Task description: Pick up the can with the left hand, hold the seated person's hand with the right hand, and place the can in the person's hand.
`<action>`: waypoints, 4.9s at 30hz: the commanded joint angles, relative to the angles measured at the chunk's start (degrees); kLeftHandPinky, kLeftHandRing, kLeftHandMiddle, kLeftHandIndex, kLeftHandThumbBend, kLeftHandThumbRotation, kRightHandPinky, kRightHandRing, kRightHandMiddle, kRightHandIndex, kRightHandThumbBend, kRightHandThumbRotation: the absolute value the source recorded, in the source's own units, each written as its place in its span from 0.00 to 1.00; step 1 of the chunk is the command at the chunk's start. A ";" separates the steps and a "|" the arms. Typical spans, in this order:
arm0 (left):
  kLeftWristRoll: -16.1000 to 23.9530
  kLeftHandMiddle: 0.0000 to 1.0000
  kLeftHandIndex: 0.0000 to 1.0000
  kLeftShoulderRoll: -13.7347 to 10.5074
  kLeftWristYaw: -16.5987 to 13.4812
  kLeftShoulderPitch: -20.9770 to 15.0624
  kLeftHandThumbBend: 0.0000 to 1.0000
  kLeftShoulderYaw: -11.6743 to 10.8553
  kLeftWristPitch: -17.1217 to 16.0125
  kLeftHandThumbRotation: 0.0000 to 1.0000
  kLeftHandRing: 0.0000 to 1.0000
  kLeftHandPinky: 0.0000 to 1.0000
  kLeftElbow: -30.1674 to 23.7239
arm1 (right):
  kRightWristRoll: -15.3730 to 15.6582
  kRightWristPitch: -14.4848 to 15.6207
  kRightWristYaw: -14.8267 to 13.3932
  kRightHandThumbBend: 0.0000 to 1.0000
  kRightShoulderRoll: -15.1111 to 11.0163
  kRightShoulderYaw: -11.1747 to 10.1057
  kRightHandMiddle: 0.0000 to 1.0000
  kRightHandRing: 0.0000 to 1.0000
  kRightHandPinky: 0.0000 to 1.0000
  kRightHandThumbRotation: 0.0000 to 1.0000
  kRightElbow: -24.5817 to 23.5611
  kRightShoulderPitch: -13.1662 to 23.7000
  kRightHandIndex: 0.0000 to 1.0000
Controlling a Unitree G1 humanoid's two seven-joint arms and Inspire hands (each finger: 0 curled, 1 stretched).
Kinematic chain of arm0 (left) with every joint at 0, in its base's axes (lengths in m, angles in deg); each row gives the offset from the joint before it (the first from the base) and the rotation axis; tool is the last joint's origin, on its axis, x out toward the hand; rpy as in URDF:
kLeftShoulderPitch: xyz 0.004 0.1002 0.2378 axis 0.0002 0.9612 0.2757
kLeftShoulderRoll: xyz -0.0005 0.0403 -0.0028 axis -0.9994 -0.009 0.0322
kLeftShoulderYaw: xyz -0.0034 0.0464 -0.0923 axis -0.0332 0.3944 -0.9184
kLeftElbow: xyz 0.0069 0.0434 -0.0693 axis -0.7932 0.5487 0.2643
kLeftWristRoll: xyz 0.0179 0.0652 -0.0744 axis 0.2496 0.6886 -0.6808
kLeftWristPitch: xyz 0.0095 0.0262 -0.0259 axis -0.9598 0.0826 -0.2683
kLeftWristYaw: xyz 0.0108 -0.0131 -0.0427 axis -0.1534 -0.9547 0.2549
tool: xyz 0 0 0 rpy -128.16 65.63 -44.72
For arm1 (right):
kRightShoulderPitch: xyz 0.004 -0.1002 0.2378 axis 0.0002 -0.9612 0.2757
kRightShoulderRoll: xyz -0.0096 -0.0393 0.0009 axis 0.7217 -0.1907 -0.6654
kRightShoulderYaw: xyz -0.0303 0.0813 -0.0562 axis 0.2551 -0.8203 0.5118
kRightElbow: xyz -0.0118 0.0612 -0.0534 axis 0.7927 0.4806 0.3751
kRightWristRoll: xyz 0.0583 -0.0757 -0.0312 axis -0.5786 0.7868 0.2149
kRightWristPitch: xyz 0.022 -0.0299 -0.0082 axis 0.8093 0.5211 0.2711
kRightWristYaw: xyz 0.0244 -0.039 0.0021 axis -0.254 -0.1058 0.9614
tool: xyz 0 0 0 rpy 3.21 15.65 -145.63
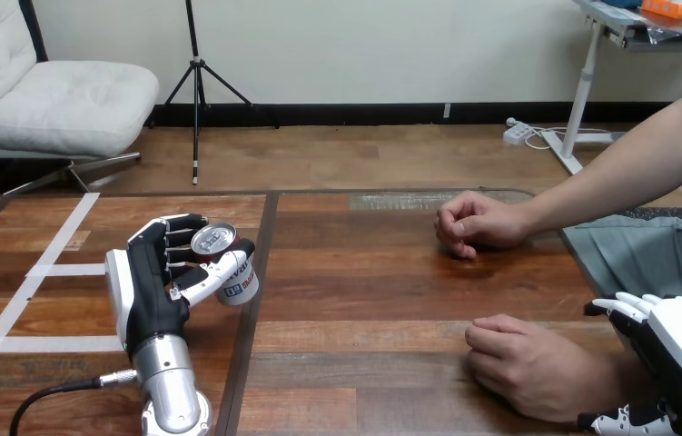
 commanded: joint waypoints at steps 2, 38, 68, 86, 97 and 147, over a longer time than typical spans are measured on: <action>0.63 0.54 0.53 -0.12 -0.47 -4.56 0.65 0.29 -1.67 0.00 0.51 0.44 -2.84 | -0.28 -0.36 -0.90 0.78 -2.11 -0.42 0.92 0.94 1.00 0.20 -1.60 3.14 0.85; 0.69 0.53 0.53 -0.01 -0.72 -4.67 0.65 0.34 -2.06 0.00 0.51 0.44 -2.72 | -0.54 -0.39 -0.65 0.80 -2.34 -0.42 0.91 0.92 1.00 0.16 -1.21 3.48 0.84; 0.36 0.53 0.53 0.01 -0.40 -4.80 0.65 0.17 -2.02 0.00 0.50 0.43 -2.77 | -0.29 -0.32 -0.48 0.78 -2.53 -0.32 0.92 0.93 1.00 0.15 -1.20 3.47 0.84; 0.62 0.53 0.53 -0.17 -0.26 -4.44 0.64 0.23 -2.38 0.00 0.51 0.43 -3.12 | -0.42 -0.75 -0.59 0.79 -2.86 -0.54 0.91 0.93 1.00 0.15 -1.24 3.28 0.84; 0.49 0.54 0.53 0.03 -0.51 -4.54 0.64 0.18 -2.06 0.00 0.51 0.44 -3.30 | -0.35 -0.65 -0.69 0.78 -3.43 -0.82 0.92 0.94 1.00 0.15 -1.29 3.15 0.84; 0.38 0.53 0.53 0.07 -0.51 -4.83 0.65 0.18 -2.31 0.00 0.51 0.44 -2.94 | -0.89 0.40 -0.27 0.74 -4.24 -0.05 0.93 0.96 1.00 0.22 0.16 4.37 0.84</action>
